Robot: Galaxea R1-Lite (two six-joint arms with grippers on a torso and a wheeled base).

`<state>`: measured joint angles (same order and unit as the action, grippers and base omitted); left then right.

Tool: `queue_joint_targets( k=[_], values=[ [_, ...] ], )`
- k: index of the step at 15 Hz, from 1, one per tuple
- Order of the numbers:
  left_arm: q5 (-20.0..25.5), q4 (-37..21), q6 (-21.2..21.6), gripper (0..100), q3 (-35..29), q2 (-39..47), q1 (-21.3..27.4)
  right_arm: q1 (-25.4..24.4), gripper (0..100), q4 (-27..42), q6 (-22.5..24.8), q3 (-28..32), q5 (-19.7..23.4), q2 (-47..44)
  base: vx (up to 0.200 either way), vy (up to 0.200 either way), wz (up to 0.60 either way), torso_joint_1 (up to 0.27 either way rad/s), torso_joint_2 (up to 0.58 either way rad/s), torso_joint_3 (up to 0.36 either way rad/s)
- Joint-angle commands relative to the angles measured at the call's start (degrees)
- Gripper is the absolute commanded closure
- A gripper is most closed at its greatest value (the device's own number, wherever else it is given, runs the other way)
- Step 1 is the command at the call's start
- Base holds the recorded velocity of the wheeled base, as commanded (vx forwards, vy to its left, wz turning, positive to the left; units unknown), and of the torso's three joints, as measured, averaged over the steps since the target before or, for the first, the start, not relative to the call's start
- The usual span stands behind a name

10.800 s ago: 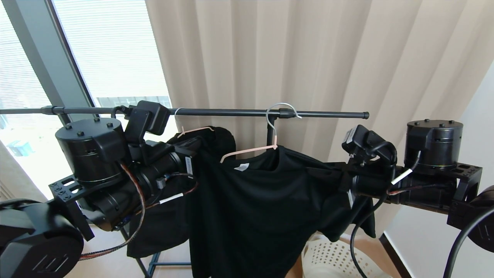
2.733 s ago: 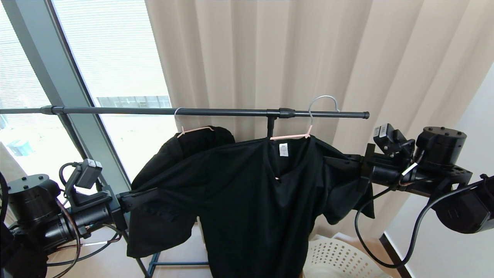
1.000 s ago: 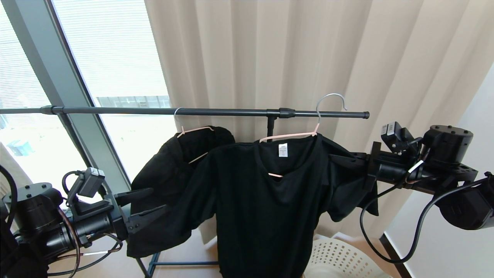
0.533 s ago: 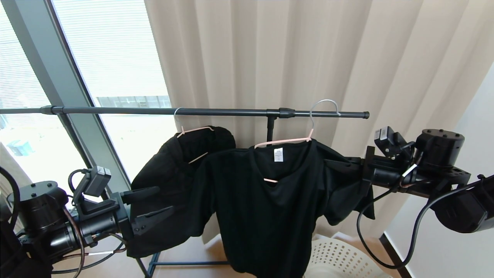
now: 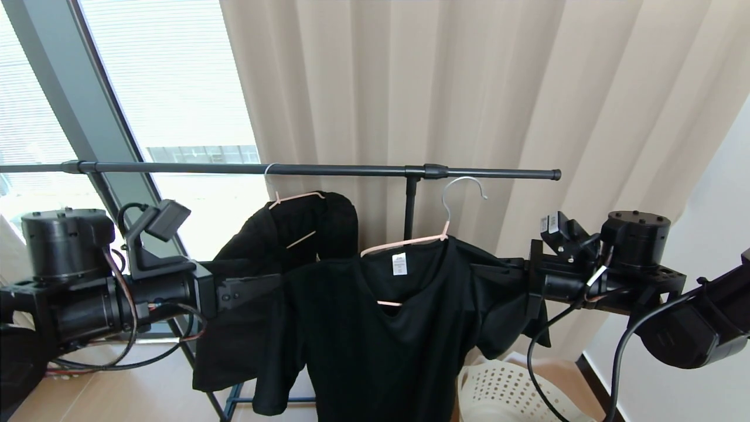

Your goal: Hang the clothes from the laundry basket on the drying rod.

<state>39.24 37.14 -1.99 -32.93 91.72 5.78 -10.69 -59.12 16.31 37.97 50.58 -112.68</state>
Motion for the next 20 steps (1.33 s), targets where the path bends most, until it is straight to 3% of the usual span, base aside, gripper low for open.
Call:
queue_joint_targets(
  k=[1, 2, 5, 7, 12, 14, 20],
  values=[
    [-0.4, -13.7, 1.2, 0, -11.1, -10.0, 4.4, -1.0, 100, 0.0, 0.1, -0.1, 0.0, -0.6, 0.0, 0.0, 0.0, 0.0, 0.0, 0.0],
    [-0.4, -15.3, 2.0, 0, -11.8, -10.2, 4.9, -1.3, 100, 0.1, 0.1, -0.3, 0.0, -0.7, 0.0, 0.0, 0.0, 0.0, 0.0, 0.0],
    [-0.4, -26.1, 13.2, 0, -15.8, -10.1, 8.8, -2.3, 100, 0.0, 0.1, -1.5, 0.1, 0.0, 0.0, 0.0, 0.0, 0.0, 0.0, 0.0],
    [-0.4, -29.8, 15.6, 0, -18.0, -8.8, 11.9, -3.9, 100, -0.1, 0.2, -2.3, 0.0, -0.1, 0.0, 0.0, 0.0, 0.0, 0.0, 0.0],
    [-0.4, -30.6, 19.5, 0, -22.0, -1.9, 16.4, -5.3, 100, -0.1, 0.2, -2.6, -0.1, 0.1, 0.0, 0.0, 0.0, 0.0, 0.0, 0.0],
    [-0.5, -30.6, 23.3, 0, -23.6, 2.7, 16.6, -5.3, 100, -0.1, 0.2, -2.6, -0.1, 0.6, 0.0, 0.0, 0.0, 0.0, 0.0, 0.0],
    [-1.4, -30.5, 24.0, 0, -25.2, 7.2, 18.7, -5.4, 100, -0.1, 0.2, -3.0, -0.1, 0.7, 0.0, 0.0, 0.0, 0.0, 0.0, 0.0]
  ],
)
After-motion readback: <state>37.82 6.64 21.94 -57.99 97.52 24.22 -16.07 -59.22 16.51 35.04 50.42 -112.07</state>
